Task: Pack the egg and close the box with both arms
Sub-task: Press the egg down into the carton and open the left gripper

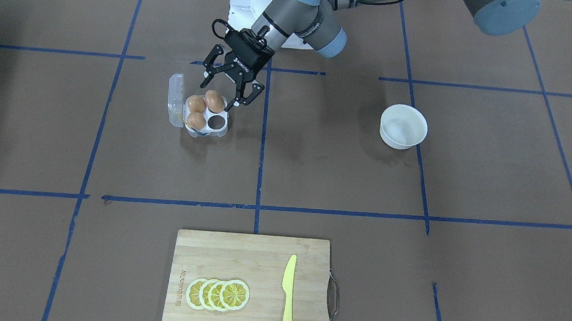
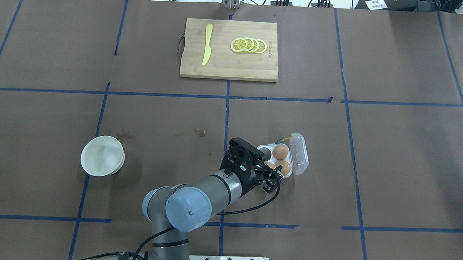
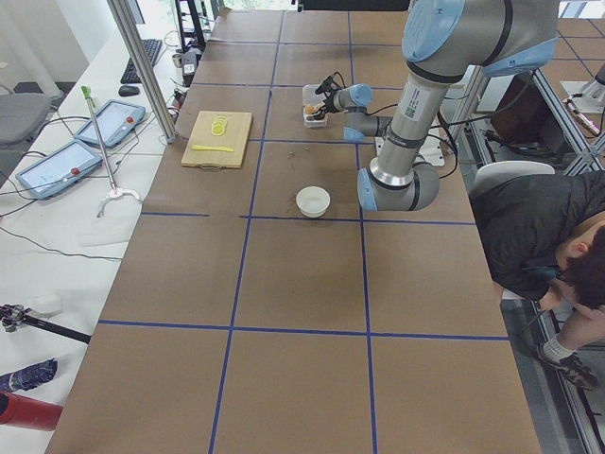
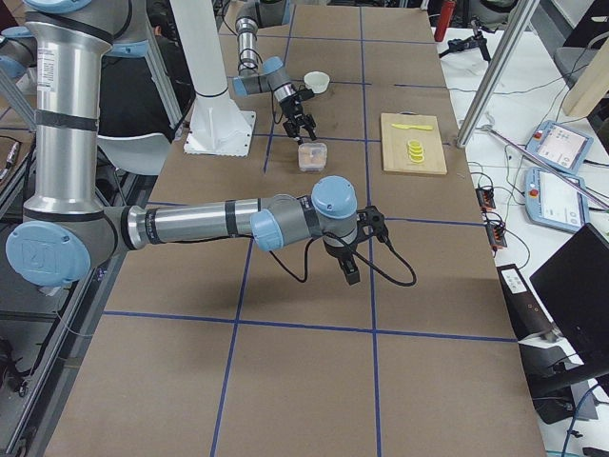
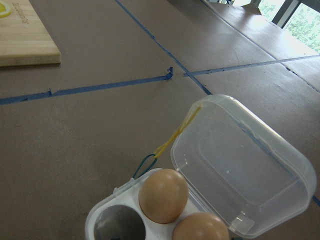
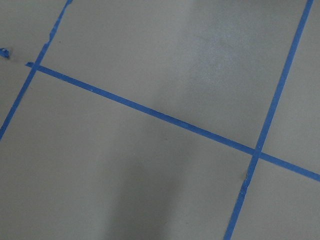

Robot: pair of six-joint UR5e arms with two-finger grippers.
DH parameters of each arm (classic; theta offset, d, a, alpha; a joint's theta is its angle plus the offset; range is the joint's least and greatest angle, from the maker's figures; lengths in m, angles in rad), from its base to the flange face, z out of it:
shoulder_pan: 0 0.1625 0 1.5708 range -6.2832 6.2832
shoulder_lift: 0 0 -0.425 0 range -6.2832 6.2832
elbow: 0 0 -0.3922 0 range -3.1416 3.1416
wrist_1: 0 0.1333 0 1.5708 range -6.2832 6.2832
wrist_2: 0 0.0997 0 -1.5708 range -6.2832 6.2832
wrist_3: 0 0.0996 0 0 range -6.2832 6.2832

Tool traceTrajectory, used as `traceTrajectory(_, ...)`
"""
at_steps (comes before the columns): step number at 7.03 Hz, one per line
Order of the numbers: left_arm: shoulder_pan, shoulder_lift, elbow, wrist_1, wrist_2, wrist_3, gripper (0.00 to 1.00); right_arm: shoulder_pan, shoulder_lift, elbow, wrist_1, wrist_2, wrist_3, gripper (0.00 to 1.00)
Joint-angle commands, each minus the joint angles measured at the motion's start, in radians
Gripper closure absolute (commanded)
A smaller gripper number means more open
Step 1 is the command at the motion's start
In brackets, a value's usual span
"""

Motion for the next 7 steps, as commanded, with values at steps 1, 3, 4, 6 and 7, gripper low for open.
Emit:
traceTrajectory(1,0.001,0.005,0.0,0.024,0.009,0.094,0.01,0.0,0.001,-0.002,0.0,0.0,0.001,0.0)
traceTrajectory(3,0.004,0.005,0.006,0.026,0.009,0.117,0.01,0.0,0.001,-0.002,0.0,0.0,0.001,0.0)
traceTrajectory(4,0.005,0.003,0.006,0.028,0.011,0.13,0.01,0.002,0.001,-0.002,0.0,0.0,0.001,0.0)
traceTrajectory(6,0.006,-0.001,0.009,0.04,0.009,0.13,0.01,0.002,0.001,0.0,0.0,0.0,0.001,0.0)
traceTrajectory(7,0.006,-0.001,0.01,0.041,0.011,0.13,0.01,0.002,0.003,-0.002,0.0,-0.002,0.001,0.0)
